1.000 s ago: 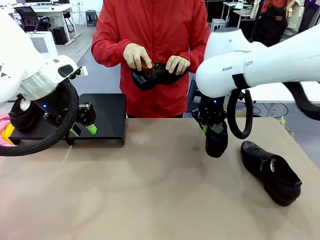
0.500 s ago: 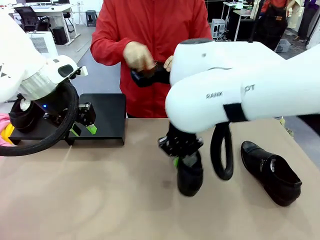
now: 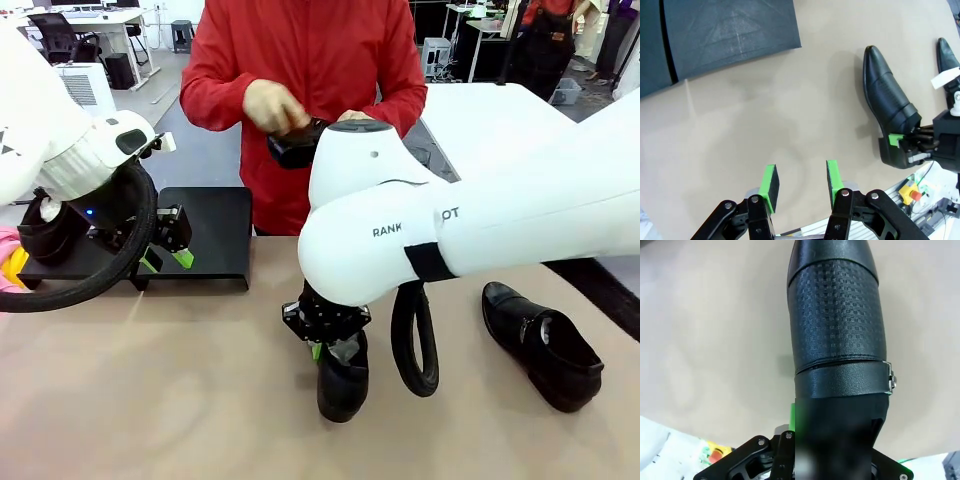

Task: Organize the shoes by placing them on the stand.
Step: Pick up one Shoe and place it in the middle of the table.

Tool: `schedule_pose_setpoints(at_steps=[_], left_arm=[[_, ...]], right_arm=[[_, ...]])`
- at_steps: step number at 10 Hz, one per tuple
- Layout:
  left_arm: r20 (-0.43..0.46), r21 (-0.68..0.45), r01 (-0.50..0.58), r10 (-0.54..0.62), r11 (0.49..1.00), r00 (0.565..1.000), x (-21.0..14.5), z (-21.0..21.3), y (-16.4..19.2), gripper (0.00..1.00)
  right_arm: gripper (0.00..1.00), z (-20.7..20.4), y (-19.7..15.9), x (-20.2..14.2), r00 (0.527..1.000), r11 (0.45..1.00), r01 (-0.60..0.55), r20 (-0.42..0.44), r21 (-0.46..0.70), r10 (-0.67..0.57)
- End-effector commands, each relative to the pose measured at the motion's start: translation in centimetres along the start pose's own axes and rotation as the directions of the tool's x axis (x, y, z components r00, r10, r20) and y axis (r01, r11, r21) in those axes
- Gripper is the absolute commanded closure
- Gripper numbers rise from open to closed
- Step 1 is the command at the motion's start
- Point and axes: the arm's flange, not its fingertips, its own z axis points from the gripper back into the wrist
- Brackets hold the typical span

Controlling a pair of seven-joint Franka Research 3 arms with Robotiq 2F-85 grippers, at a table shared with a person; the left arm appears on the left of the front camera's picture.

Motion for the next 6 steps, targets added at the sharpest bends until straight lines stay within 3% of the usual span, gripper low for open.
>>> schedule_pose_setpoints(at_steps=[1,2,6], left_arm=[[-0.001,-0.012,-0.004,0.003,1.000,1.000,-0.02,0.03,0.13,0.48],[-0.001,-0.012,-0.004,0.003,1.000,1.000,-0.02,0.03,0.13,0.48],[-0.001,-0.012,-0.004,0.003,1.000,1.000,-0.02,0.03,0.13,0.48]], right_arm=[[0.98,-0.33,0.59,0.03,0.997,0.996,0.076,0.014,0.046,-0.077],[0.89,-0.70,0.83,0.17,0.995,0.994,0.096,-0.025,0.042,-0.095],[0.33,-0.15,0.29,0.03,0.994,0.989,0.113,-0.016,0.092,-0.112]])
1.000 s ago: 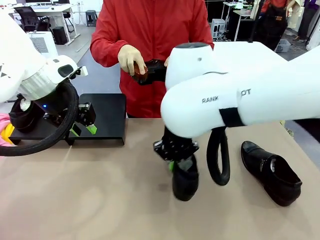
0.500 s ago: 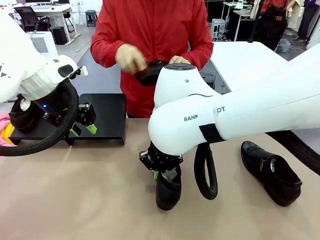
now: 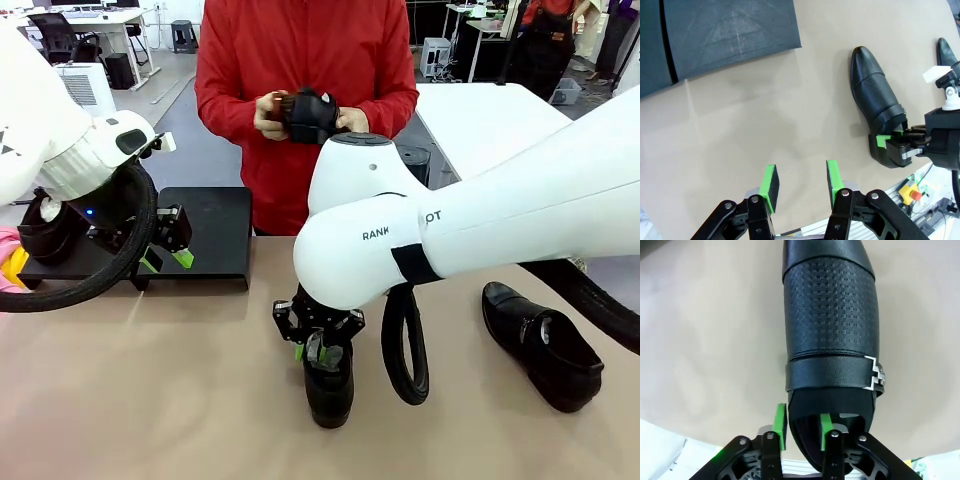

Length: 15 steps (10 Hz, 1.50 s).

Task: Organize the shoes by placing them on the stand.
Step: Pick up one Shoe and place it in the middle of the table, then place the Shoe from the middle of the table onto the Shoes Stand.

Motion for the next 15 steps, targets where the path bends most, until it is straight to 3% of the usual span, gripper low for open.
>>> schedule_pose_setpoints(at_steps=[1,2,3,4,5,15], left_arm=[[-0.001,-0.012,-0.003,0.003,1.000,1.000,0.0,0.0,0.1,0.48],[-0.001,-0.012,-0.003,0.003,1.000,1.000,0.0,0.0,0.1,0.48],[-0.001,-0.012,-0.003,0.003,1.000,1.000,0.0,0.0,0.1,0.48],[-0.001,-0.012,-0.003,0.003,1.000,1.000,0.0,0.0,0.1,0.48],[-0.001,-0.012,-0.003,0.003,1.000,1.000,0.0,0.0,0.1,0.48],[-0.001,-0.012,-0.003,0.003,1.000,1.000,0.0,0.0,0.1,0.48]], right_arm=[[0.18,1.7,-0.5,-0.6,1.000,0.997,0.018,0.019,0.076,-0.019],[0.04,2.8,-1.2,-0.9,1.000,0.994,0.013,0.012,0.111,-0.015],[0.00,4.2,-2.1,-1.6,0.999,0.988,-0.002,0.033,0.152,-0.003],[0.00,5.8,-3.4,-2.3,0.998,0.986,-0.033,0.064,0.165,0.023],[0.00,3.1,0.0,-0.4,1.000,0.996,0.024,0.018,0.088,-0.026],[0.00,3.0,-0.5,-0.4,1.000,0.995,0.012,0.002,0.099,-0.012]])
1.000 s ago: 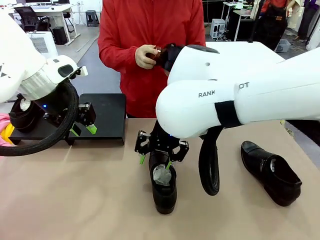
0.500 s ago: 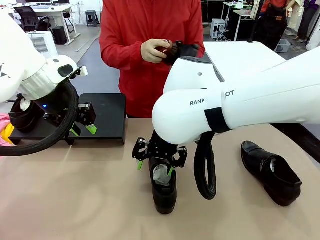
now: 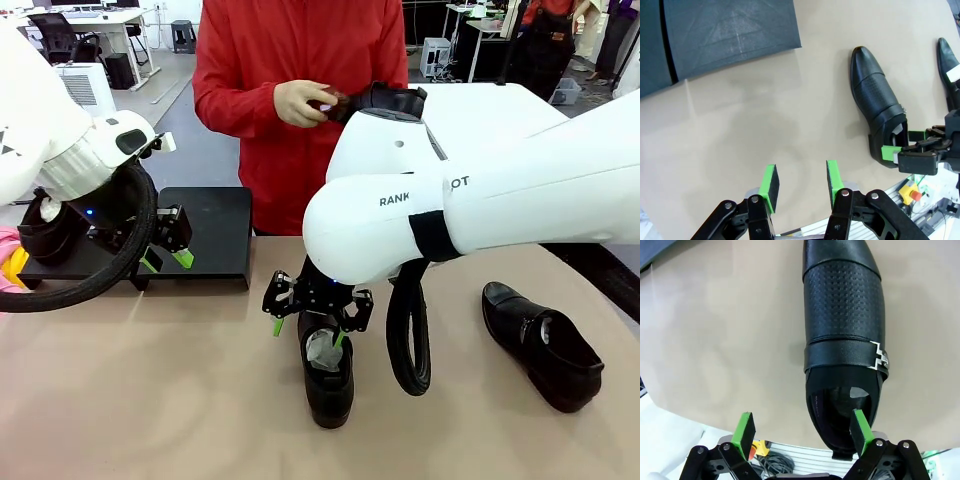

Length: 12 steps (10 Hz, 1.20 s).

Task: Organize the shoes by placing them on the stand.
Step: Place the Shoe from the middle of the table onto the Shoes Stand.

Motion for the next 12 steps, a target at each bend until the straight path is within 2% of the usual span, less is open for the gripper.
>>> schedule_pose_setpoints(at_steps=[1,2,3,4,5,6,7,8,9,10,12], left_arm=[[-0.001,-0.013,-0.003,0.003,1.000,1.000,0.0,0.0,0.1,0.48],[0.000,0.000,0.000,0.000,1.000,1.000,0.0,0.0,0.0,0.48],[0.017,0.009,0.042,-0.042,0.999,0.999,-0.7,-0.6,-2.6,0.48],[0.051,0.010,0.005,-0.006,1.000,0.999,-1.8,-0.9,-5.7,0.48],[0.051,0.006,-0.076,0.076,0.997,0.996,-2.7,-1.7,-8.4,0.48],[-0.040,-0.057,-0.161,0.159,0.985,0.986,-3.4,-2.8,-10.8,0.48],[-0.054,-0.031,-0.201,0.199,0.979,0.979,-3.6,-3.9,-12.5,0.48],[-0.032,-0.008,-0.250,0.250,0.968,0.968,-3.3,-4.8,-13.3,0.48],[-0.043,0.016,-0.307,0.308,0.951,0.950,-2.7,-7.2,-14.1,0.48],[-0.080,0.046,-0.320,0.323,0.946,0.943,-2.3,-9.0,-14.5,0.48],[-0.107,0.076,-0.277,0.284,0.958,0.953,-1.5,-11.3,-15.2,0.48]], right_arm=[[0.00,1.2,0.7,-3.0,0.999,1.000,-0.003,0.038,-0.023,0.004],[0.00,4.6,-1.4,-4.4,0.991,0.999,0.050,0.128,-0.010,-0.048],[0.00,7.7,-3.5,-5.3,0.967,0.993,0.121,0.226,-0.003,-0.117],[0.00,9.9,-5.7,-5.6,0.931,0.974,0.226,0.297,-0.009,-0.214],[0.00,11.0,-7.7,-5.5,0.885,0.943,0.333,0.345,0.001,-0.313],[0.00,11.4,-9.4,-5.5,0.839,0.905,0.424,0.374,0.006,-0.396],[0.00,11.3,-11.0,-5.3,0.768,0.839,0.543,0.395,0.015,-0.504],[0.00,11.0,-11.9,-5.1,0.740,0.803,0.596,0.370,0.028,-0.562],[0.00,12.6,-11.2,-4.9,0.838,0.910,0.414,0.374,0.039,-0.397],[0.00,12.6,-11.2,-4.9,0.838,0.910,0.414,0.374,0.039,-0.397],[0.00,12.6,-11.2,-4.9,0.838,0.910,0.414,0.374,0.039,-0.397]])
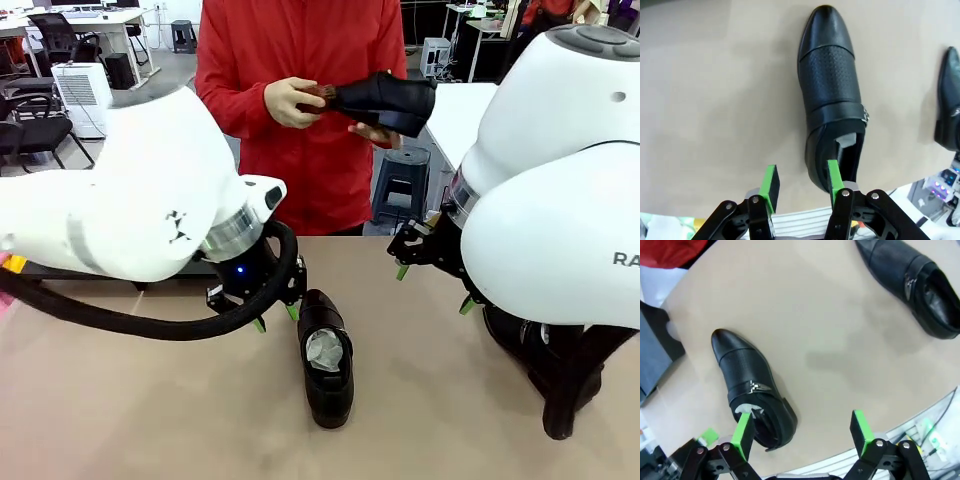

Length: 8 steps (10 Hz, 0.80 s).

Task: Organize the shoes by placing them on the stand.
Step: Place the Shoe from the middle of the table onto the Shoes Stand.

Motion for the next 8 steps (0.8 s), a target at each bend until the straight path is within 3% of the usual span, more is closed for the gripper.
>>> schedule_pose_setpoints(at_steps=[1,8], left_arm=[[-0.001,0.048,0.027,-0.027,0.998,1.000,1.0,-1.0,-1.8,0.48],[-0.143,0.121,0.052,-0.034,0.991,0.989,0.2,-5.5,-4.1,0.48]], right_arm=[[0.00,-0.2,0.3,0.4,1.000,0.999,-0.026,-0.013,0.022,0.026],[0.00,-0.2,0.3,0.4,1.000,0.999,-0.026,-0.013,0.022,0.026]])
